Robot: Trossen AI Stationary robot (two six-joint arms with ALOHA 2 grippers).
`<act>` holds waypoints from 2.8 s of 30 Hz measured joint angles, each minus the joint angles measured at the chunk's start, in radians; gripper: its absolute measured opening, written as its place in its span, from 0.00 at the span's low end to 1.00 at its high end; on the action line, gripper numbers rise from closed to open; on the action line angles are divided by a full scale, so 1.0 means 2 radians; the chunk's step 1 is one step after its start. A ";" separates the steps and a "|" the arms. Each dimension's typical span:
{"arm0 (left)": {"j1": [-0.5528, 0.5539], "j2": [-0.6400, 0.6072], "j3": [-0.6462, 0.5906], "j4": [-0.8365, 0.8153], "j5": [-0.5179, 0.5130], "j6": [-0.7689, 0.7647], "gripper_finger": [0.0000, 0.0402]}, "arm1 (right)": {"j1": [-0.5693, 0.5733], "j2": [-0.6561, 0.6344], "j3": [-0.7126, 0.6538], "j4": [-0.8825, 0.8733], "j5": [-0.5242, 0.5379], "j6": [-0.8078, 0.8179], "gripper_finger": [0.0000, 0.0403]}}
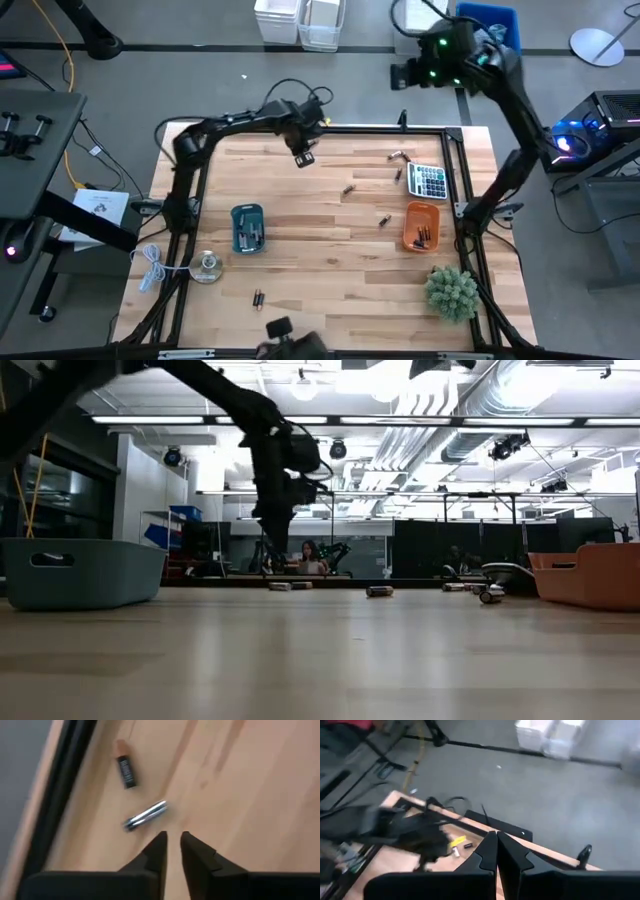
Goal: Sort batteries
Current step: Put the silver battery into the blue bin
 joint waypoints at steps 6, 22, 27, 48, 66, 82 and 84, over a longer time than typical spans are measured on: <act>0.000 0.056 0.055 -0.042 -0.025 0.163 0.31 | 0.007 -0.020 0.002 -0.011 -0.003 -0.041 0.00; 0.039 0.112 0.055 -0.017 -0.016 0.241 0.37 | 0.040 -0.017 -0.047 0.007 -0.031 -0.029 0.00; 0.036 0.120 0.056 -0.034 0.036 0.235 0.30 | 0.055 -0.017 -0.070 0.010 -0.035 -0.029 0.00; 0.039 0.064 0.053 -0.107 0.112 0.027 0.02 | 0.073 -0.017 -0.079 0.012 -0.036 -0.034 0.00; -0.098 0.057 0.054 0.092 0.043 -0.206 0.42 | 0.072 -0.017 -0.079 0.006 -0.030 -0.035 0.00; -0.097 0.101 0.054 0.089 0.006 -0.294 0.45 | 0.072 -0.017 -0.079 0.009 -0.018 -0.035 0.00; -0.103 0.100 0.055 0.086 -0.005 -0.273 0.45 | 0.072 -0.017 -0.079 0.009 -0.018 -0.035 0.00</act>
